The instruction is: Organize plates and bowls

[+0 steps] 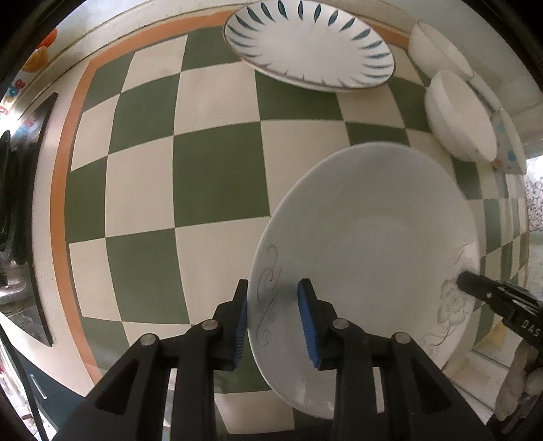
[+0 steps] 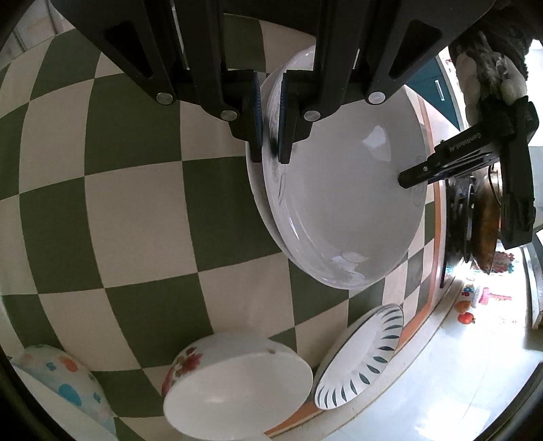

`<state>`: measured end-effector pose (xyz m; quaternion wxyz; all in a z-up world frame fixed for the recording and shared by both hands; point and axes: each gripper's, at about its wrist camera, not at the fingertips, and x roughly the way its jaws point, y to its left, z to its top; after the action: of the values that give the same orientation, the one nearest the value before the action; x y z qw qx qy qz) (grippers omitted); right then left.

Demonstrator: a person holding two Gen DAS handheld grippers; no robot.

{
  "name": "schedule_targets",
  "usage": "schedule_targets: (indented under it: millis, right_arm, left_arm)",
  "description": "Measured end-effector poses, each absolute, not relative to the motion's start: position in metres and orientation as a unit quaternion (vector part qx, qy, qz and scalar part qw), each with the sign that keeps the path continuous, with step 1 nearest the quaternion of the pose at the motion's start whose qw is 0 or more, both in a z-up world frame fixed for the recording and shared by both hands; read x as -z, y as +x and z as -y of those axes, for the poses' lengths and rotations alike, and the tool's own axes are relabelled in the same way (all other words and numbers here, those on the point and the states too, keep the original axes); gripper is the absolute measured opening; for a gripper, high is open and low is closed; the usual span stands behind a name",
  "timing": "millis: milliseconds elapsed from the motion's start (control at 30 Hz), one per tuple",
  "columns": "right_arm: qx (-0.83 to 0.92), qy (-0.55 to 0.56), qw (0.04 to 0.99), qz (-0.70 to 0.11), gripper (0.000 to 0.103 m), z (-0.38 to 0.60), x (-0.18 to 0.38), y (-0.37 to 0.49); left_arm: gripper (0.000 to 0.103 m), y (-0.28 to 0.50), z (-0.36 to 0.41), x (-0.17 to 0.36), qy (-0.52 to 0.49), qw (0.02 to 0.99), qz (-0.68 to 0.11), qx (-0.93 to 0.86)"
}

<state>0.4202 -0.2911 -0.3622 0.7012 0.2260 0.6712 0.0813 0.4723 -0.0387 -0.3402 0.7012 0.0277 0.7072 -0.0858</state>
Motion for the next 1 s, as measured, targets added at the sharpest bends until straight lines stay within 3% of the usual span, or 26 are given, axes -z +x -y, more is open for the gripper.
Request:
schedule_targets:
  millis: [600,833,1000]
  right_arm:
    - [-0.078,0.198,0.665,-0.716,0.020,0.290,0.346,0.441]
    - [-0.109,0.221,0.700,-0.670,0.021,0.303,0.290,0.470]
    - [-0.132,0.232,0.730,-0.629,0.034,0.296,0.258,0.539]
  left_arm:
    - [0.027,0.462,0.071,0.351,0.036,0.691,-0.717,0.088]
    - [0.027,0.490,0.037,0.302,-0.023,0.715,-0.695,0.066]
    - [0.031,0.555,0.029,0.289,-0.051,0.735,-0.674,0.049]
